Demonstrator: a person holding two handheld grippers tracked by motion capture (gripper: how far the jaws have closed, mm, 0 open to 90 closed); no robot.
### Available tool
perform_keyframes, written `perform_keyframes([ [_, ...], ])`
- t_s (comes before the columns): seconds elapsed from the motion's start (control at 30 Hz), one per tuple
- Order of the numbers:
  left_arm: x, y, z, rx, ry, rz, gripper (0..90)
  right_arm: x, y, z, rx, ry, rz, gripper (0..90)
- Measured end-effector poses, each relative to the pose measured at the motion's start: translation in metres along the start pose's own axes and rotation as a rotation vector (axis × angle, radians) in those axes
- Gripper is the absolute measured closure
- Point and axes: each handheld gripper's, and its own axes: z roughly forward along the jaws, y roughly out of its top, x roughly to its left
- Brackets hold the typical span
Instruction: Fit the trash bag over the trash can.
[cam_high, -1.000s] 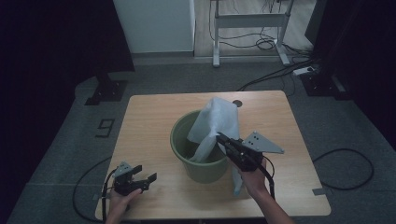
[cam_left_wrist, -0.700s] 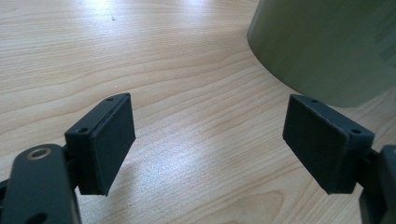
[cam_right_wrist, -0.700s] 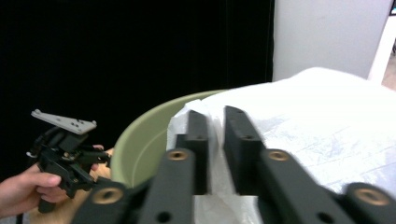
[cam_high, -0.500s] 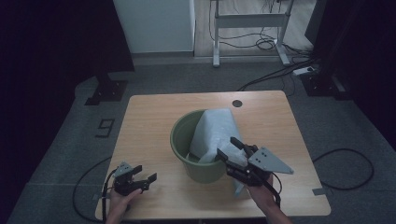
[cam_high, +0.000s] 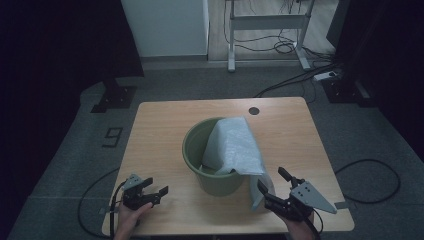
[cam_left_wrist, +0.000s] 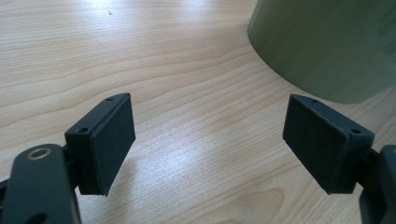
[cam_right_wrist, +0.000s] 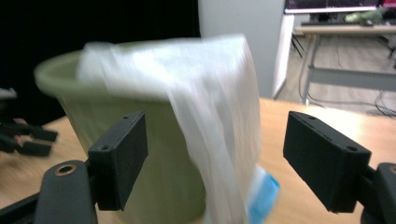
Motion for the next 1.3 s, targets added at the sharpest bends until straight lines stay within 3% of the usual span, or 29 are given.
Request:
perform_keyframes([
  [0.2, -0.001, 0.001, 0.0, -0.004, -0.01, -0.012, 16.7, -0.002, -0.025, 0.005, 0.067, -0.019, 0.011, 22.3],
  [0.3, -0.001, 0.001, -0.002, -0.011, -0.014, -0.019, 16.7, -0.006, -0.039, 0.013, 0.106, -0.039, 0.029, 29.3],
  [0.4, -0.002, 0.003, -0.003, -0.021, -0.014, -0.019, 16.8, -0.009, -0.044, 0.018, 0.125, -0.032, 0.021, 44.3],
  [0.53, -0.005, 0.005, -0.005, -0.03, -0.016, -0.013, 17.1, -0.013, -0.049, 0.024, 0.173, 0.018, 0.027, 65.9],
  [0.67, -0.011, 0.01, -0.007, -0.04, -0.029, -0.001, 17.4, -0.022, -0.052, 0.026, 0.2, -0.013, 0.042, 85.0],
  [0.8, -0.018, 0.018, -0.01, -0.042, -0.066, -0.014, 22.9, -0.035, -0.045, 0.025, 0.183, -0.046, 0.062, 89.0],
  [0.97, -0.028, 0.03, -0.019, -0.077, -0.102, -0.025, 23.5, -0.047, -0.024, 0.02, 0.14, -0.071, 0.03, 89.0],
  [1.07, -0.033, 0.039, -0.028, -0.114, -0.091, -0.043, 23.6, -0.052, -0.01, 0.018, 0.094, -0.085, 0.019, 89.0],
  [1.3, -0.054, 0.061, -0.052, -0.215, -0.06, -0.01, 22.0, -0.063, 0.025, 0.019, -0.011, -0.092, 0.032, 89.0],
])
